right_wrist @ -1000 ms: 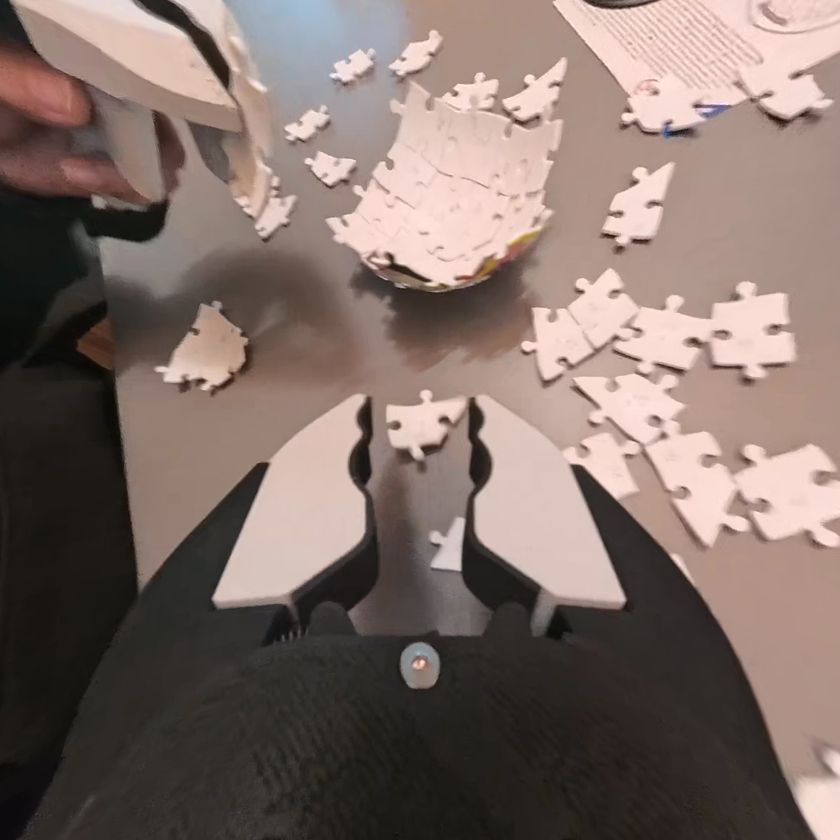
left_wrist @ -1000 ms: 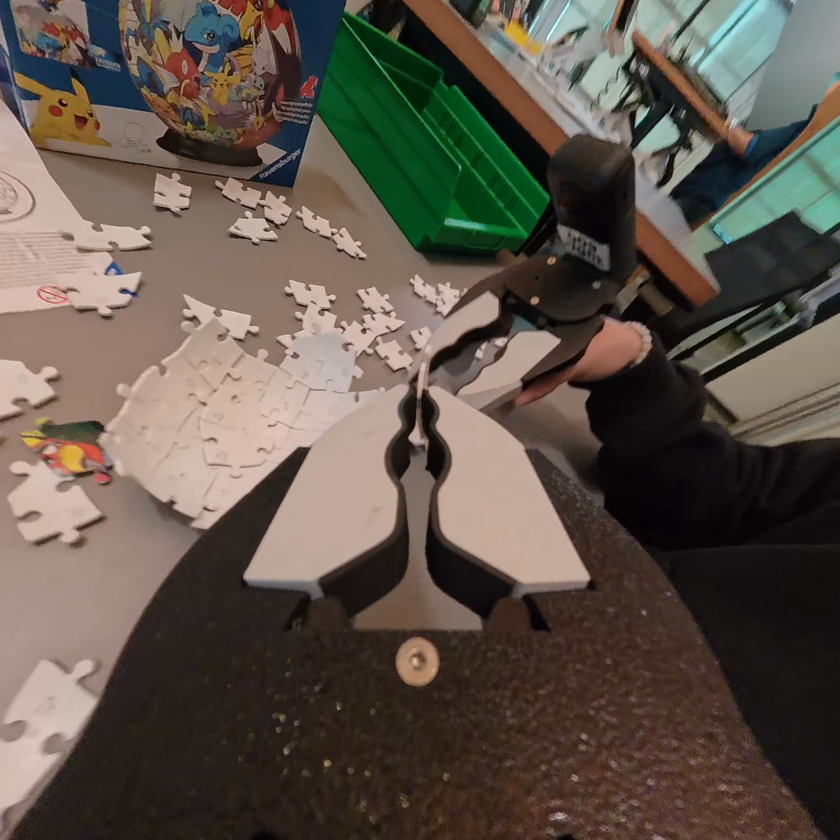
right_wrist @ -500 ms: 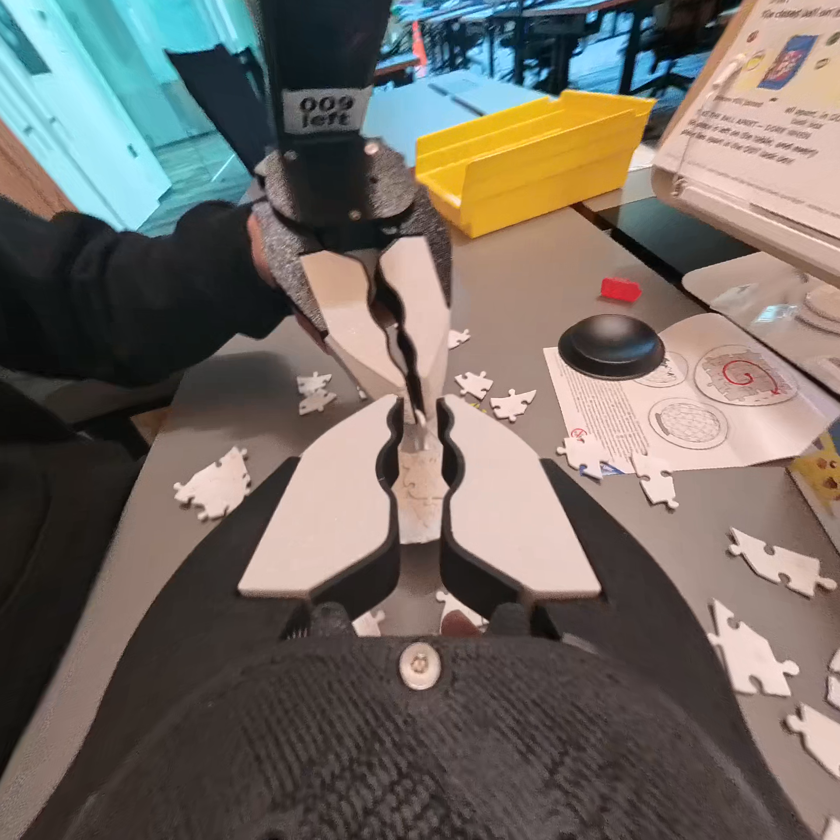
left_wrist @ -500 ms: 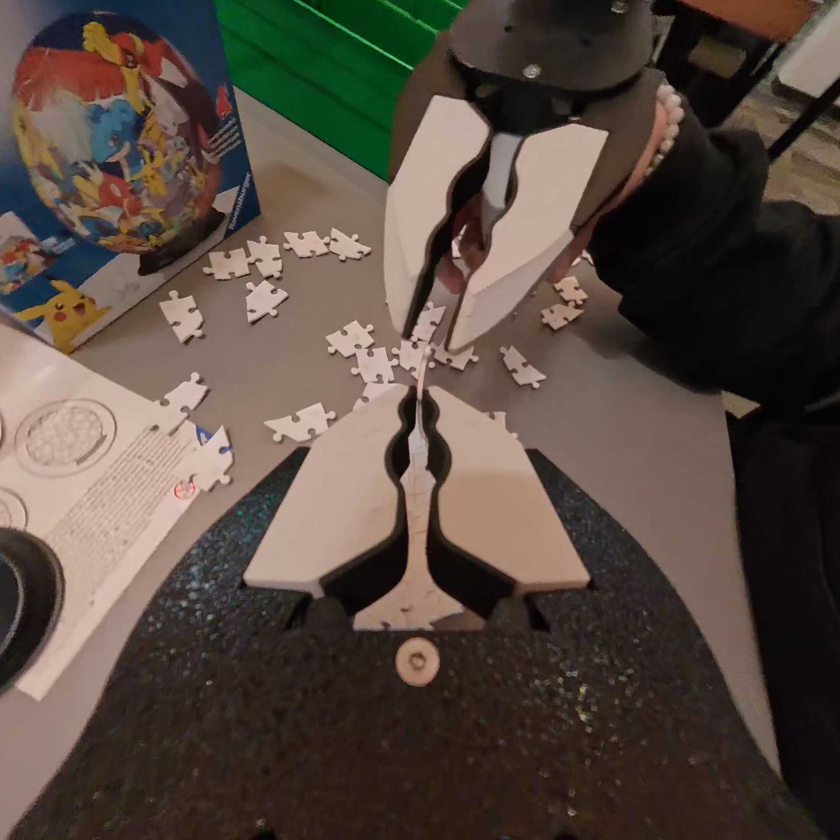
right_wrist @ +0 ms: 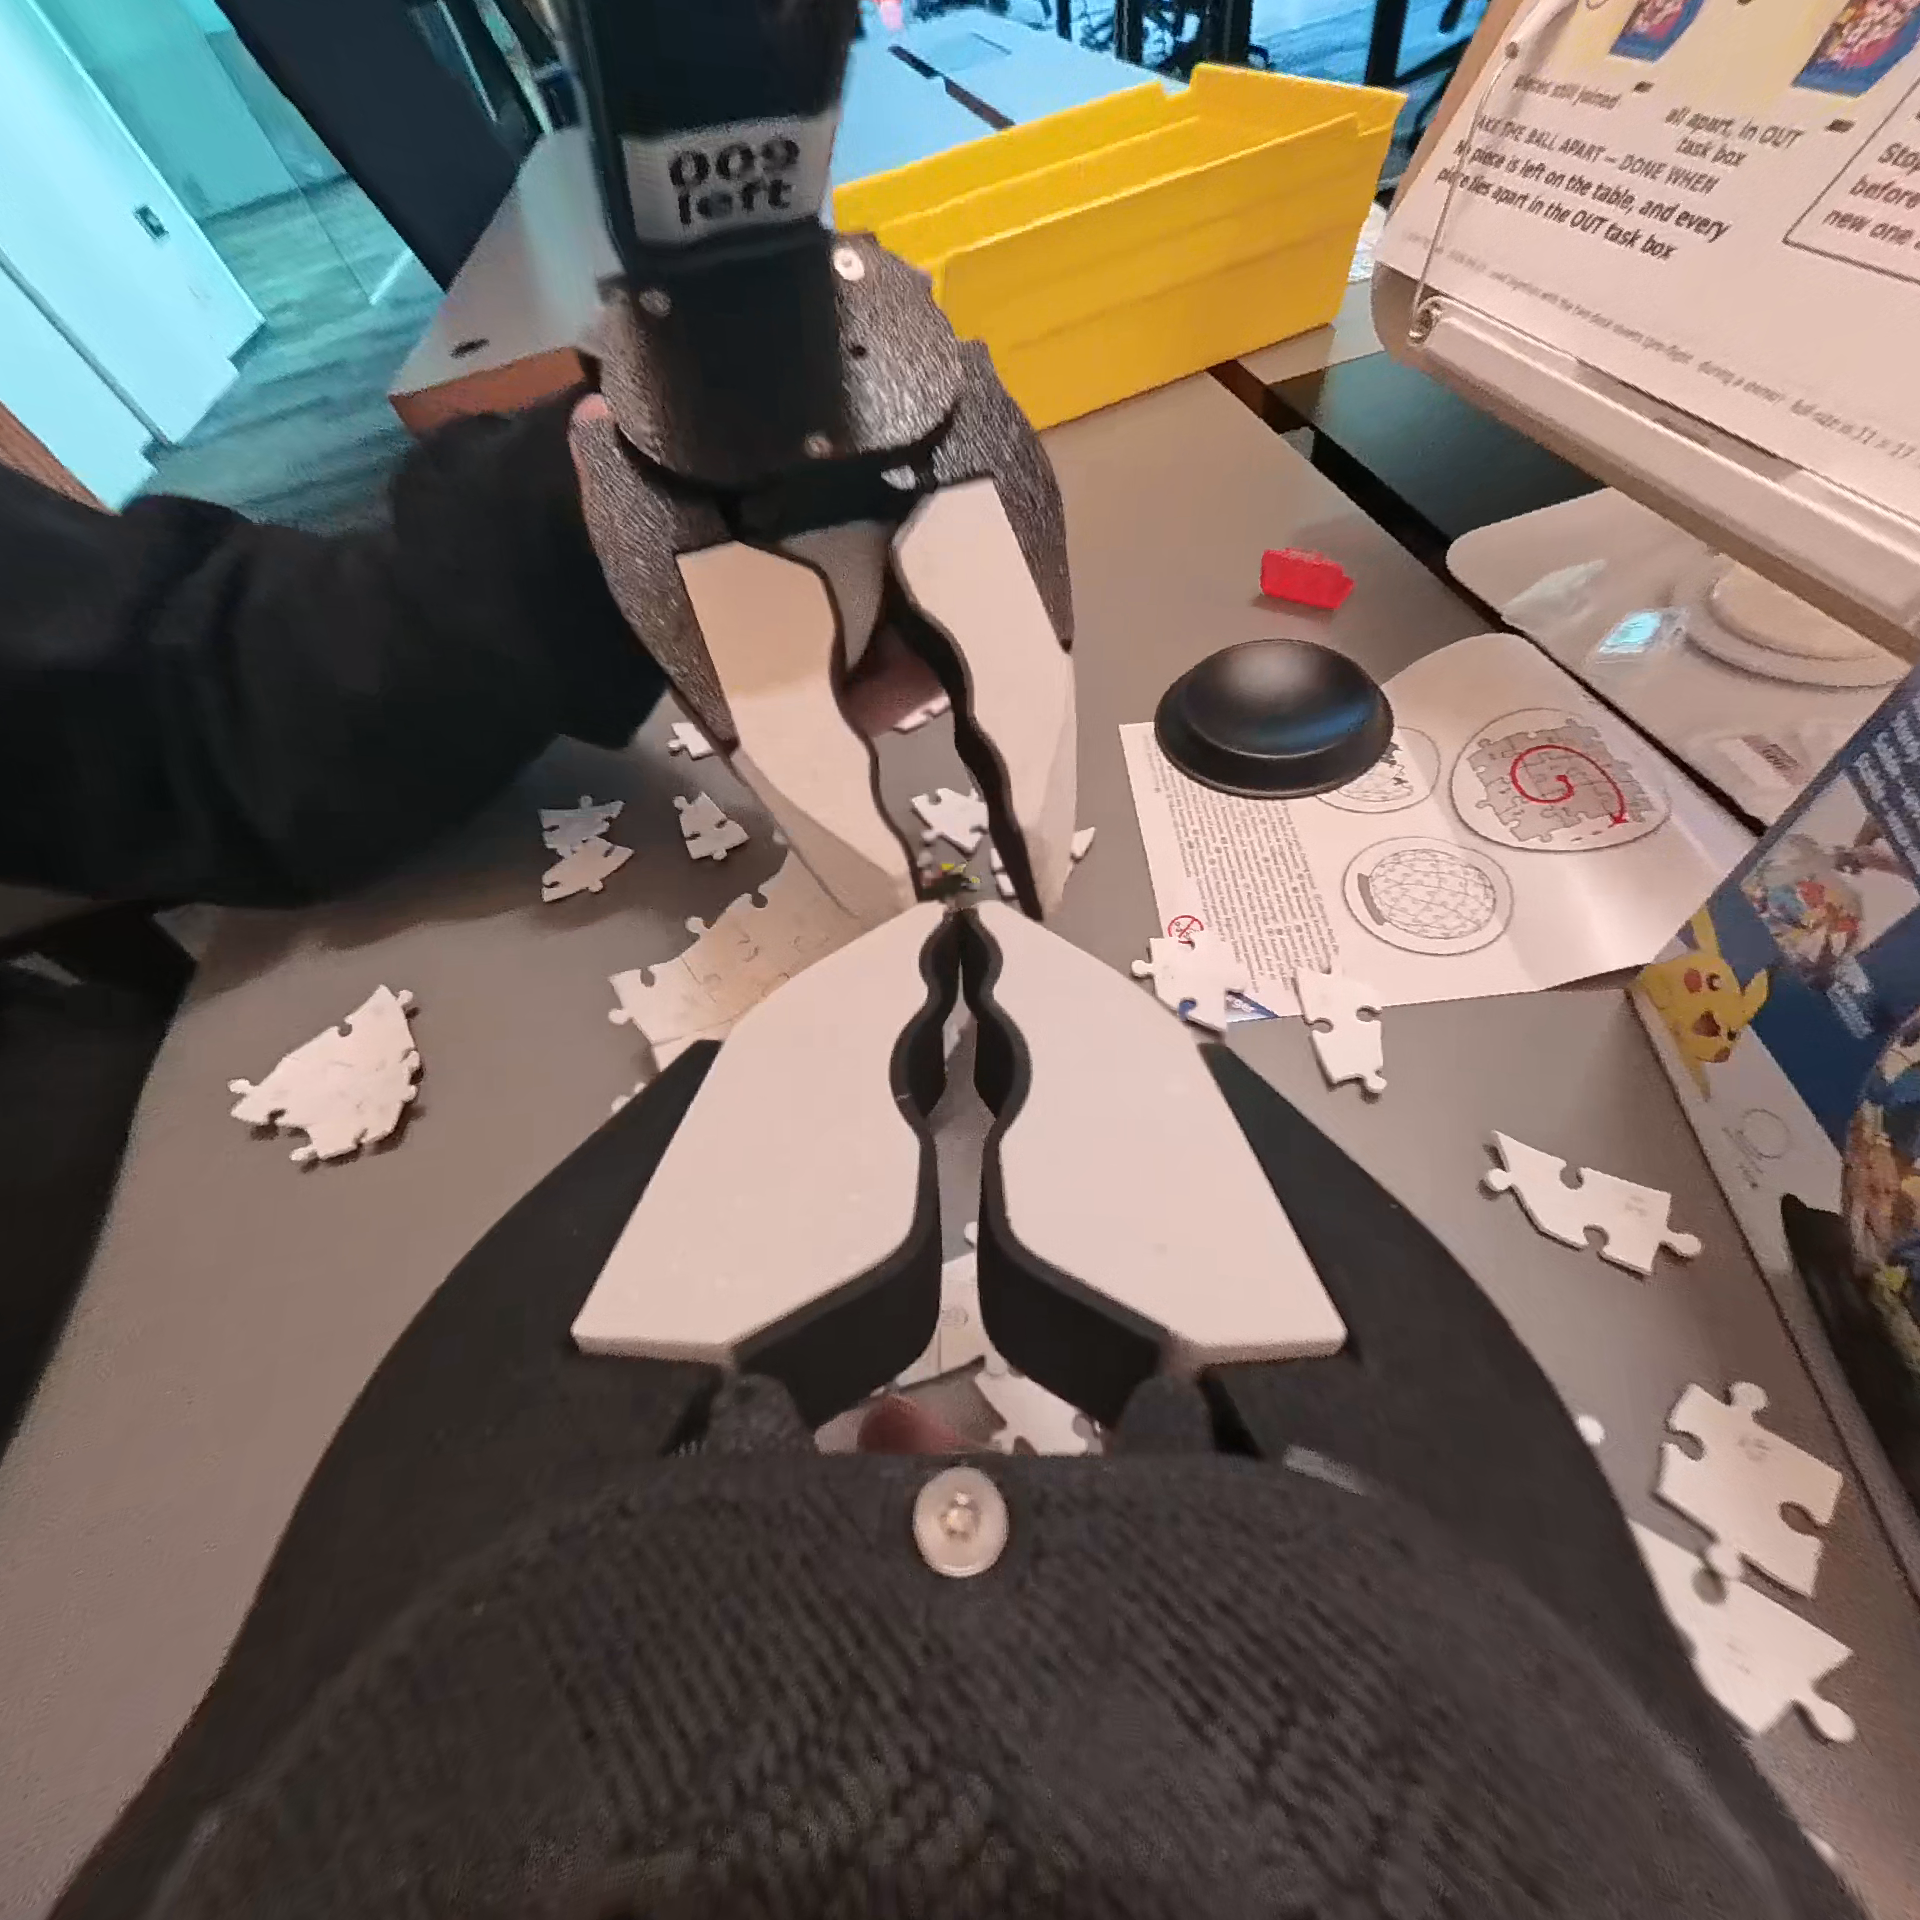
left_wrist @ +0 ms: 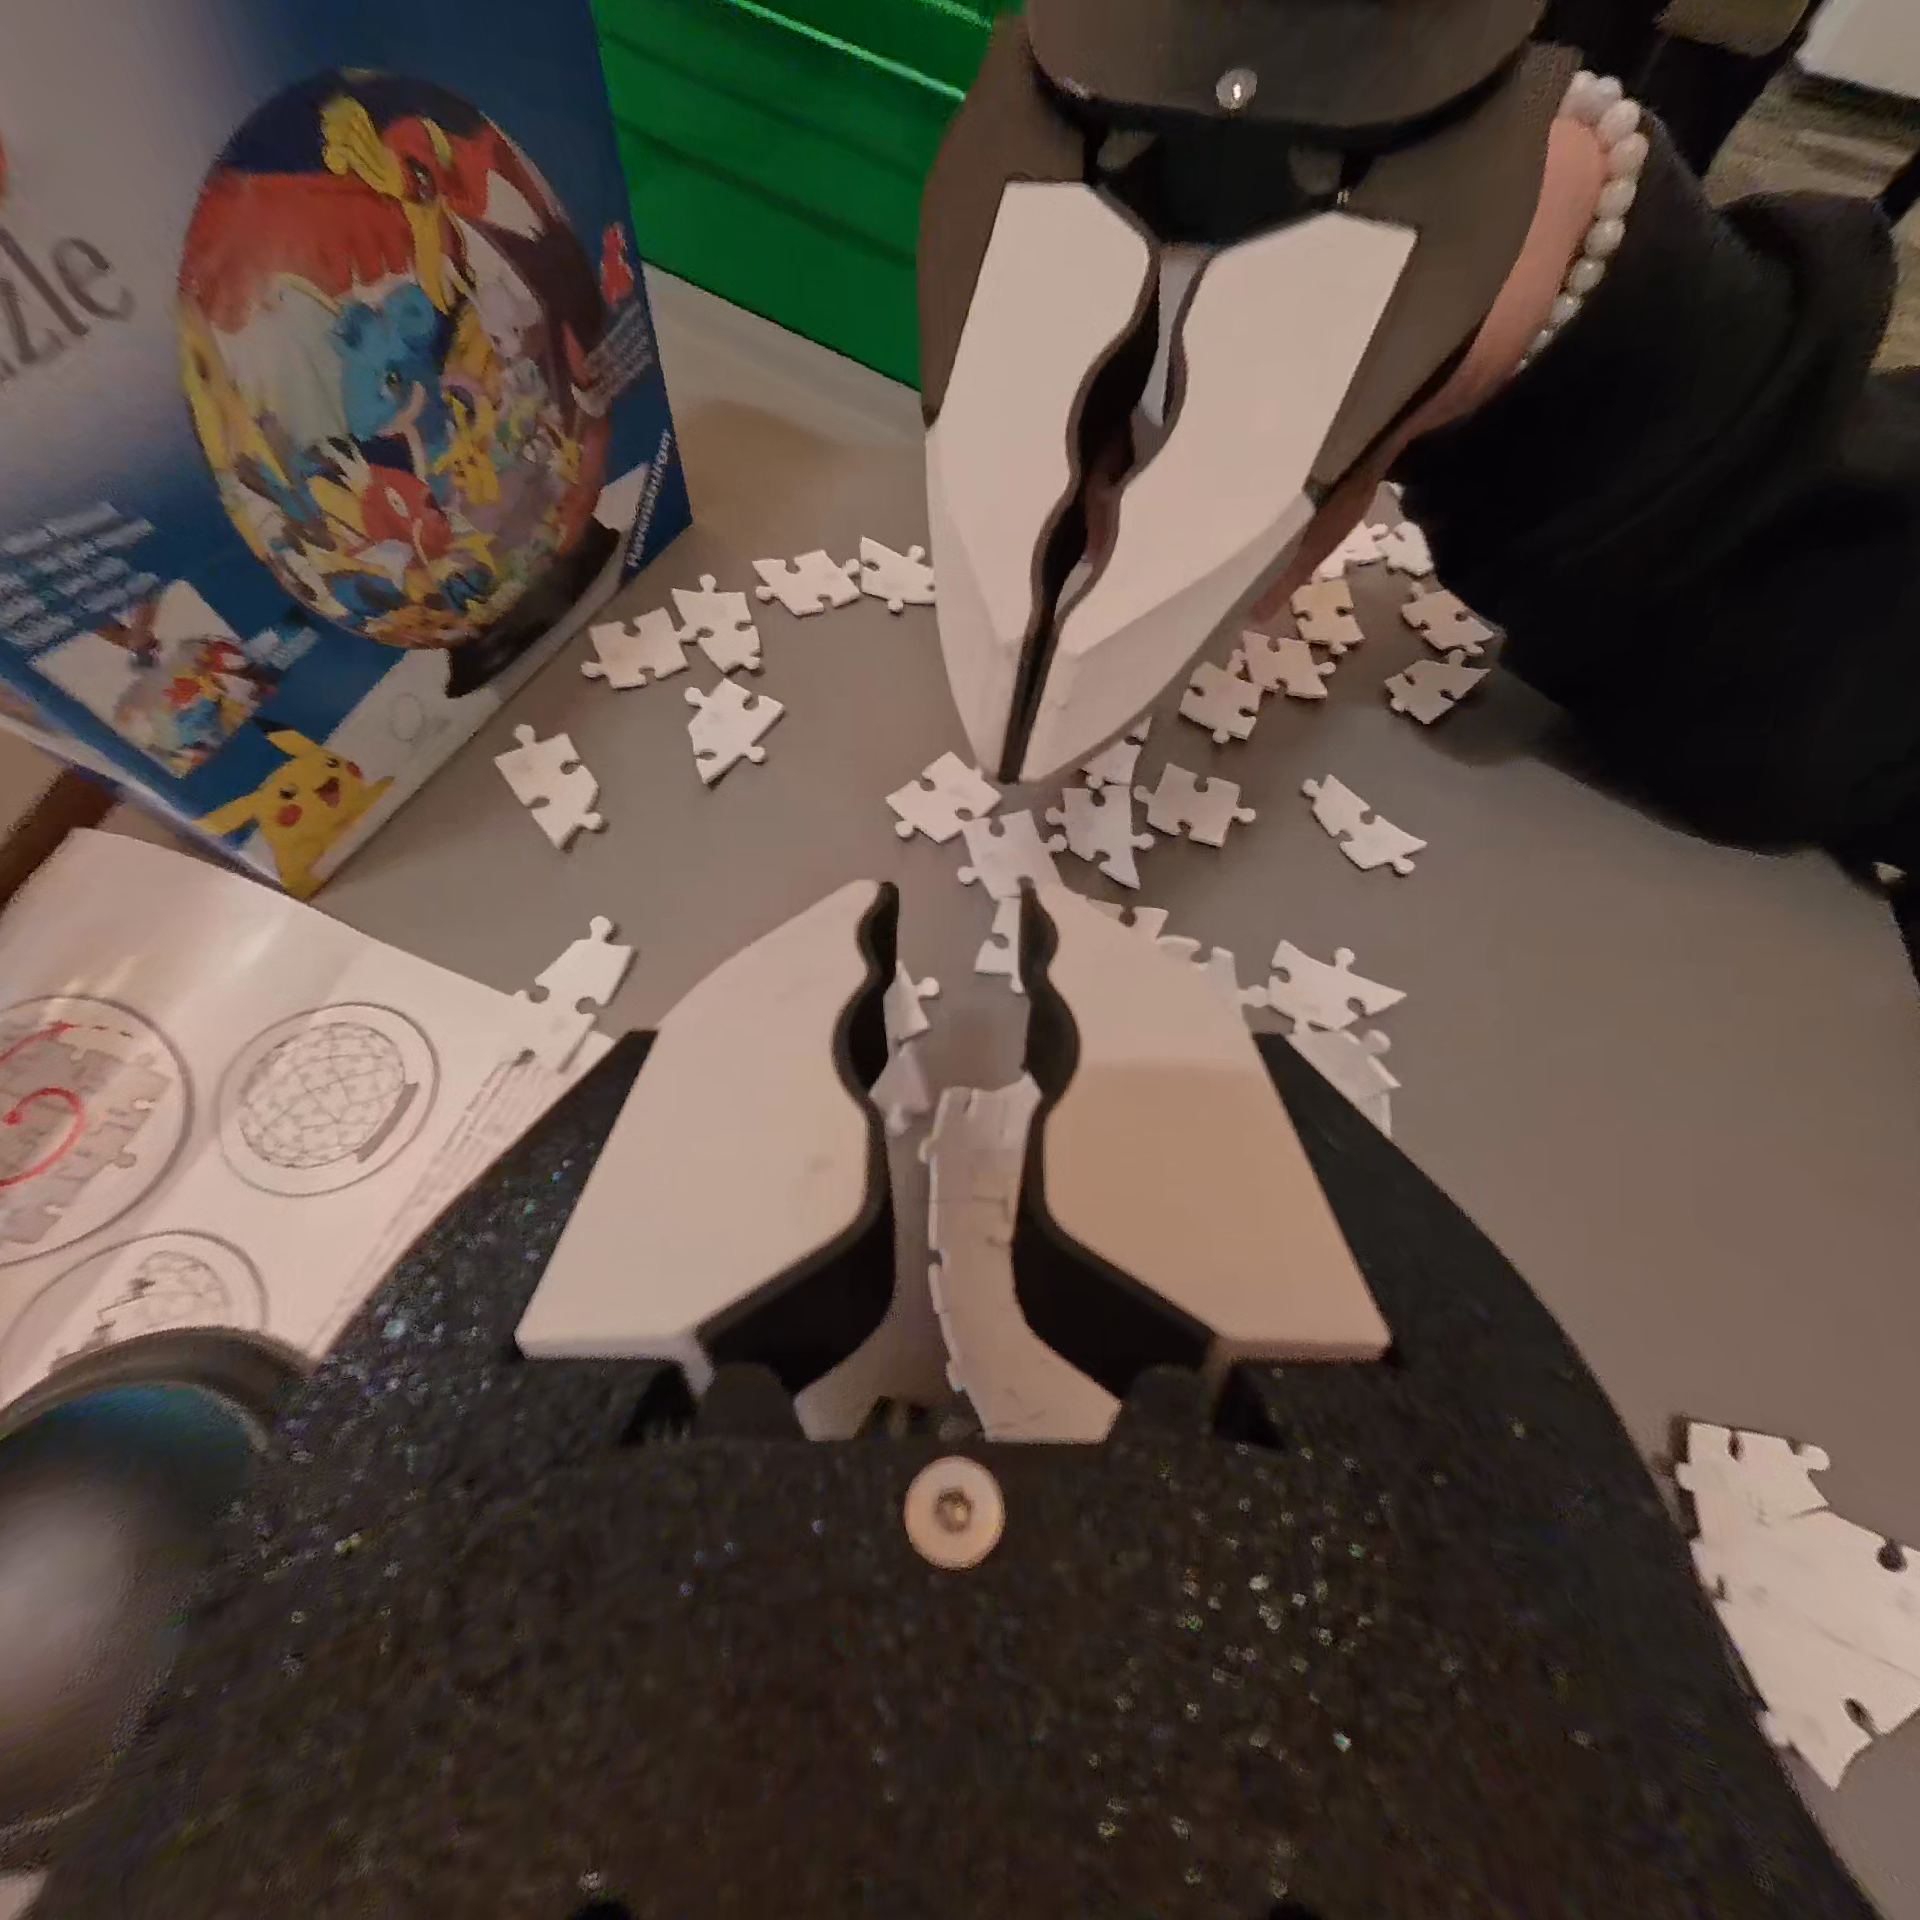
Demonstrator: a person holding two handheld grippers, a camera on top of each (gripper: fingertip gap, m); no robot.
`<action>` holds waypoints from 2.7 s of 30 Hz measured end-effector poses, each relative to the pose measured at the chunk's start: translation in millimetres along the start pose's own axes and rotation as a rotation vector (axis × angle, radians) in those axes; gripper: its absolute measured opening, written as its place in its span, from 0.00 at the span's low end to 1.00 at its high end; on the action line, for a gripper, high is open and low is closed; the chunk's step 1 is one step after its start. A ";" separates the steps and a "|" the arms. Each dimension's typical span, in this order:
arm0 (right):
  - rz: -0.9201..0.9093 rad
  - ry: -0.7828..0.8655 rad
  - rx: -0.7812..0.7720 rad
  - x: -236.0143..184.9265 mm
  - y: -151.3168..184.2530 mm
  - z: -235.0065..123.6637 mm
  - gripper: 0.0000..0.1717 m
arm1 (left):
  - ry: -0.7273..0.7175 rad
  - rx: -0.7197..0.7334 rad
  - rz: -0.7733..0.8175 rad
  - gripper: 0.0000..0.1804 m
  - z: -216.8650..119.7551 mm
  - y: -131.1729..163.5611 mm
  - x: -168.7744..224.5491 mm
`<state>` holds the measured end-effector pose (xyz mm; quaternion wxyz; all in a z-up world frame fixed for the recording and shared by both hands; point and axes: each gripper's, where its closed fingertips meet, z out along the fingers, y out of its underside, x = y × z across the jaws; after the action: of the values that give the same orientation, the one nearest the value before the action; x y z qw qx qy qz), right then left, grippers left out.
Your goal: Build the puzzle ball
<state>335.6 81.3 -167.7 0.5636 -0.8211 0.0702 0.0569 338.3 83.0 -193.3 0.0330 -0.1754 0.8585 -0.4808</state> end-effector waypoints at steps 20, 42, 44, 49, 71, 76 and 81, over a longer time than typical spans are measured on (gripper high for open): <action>-0.073 0.160 -0.454 31.6 78.7 33.3 0.10 | -0.207 -0.421 -0.060 0.13 -11.9 91.2 -54.5; -0.592 0.029 -0.520 40.5 88.5 71.6 0.18 | -0.078 -0.415 0.068 0.12 13.1 102.0 -39.9; -0.584 0.051 -0.516 45.0 87.4 69.0 0.18 | -0.075 -0.414 0.080 0.12 13.0 101.8 -39.7; -0.673 0.112 -0.498 50.7 77.6 63.6 0.19 | -0.124 -0.395 0.077 0.08 -1.4 96.0 -48.8; -0.090 0.118 0.204 47.9 -43.0 10.4 0.01 | -0.096 -0.044 0.158 0.21 -28.4 17.7 -20.7; -0.140 0.153 0.195 49.0 -44.4 -7.0 0.01 | 0.056 -0.310 0.113 0.19 6.6 64.8 3.3; -0.229 0.168 0.138 44.9 -39.3 -3.8 0.01 | 0.043 -0.385 -0.033 0.11 8.7 74.8 -0.9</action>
<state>386.9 89.4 -138.0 0.6138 -0.7848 0.0266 -0.0818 320.9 111.8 -260.7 -0.0273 -0.1821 0.9321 -0.3120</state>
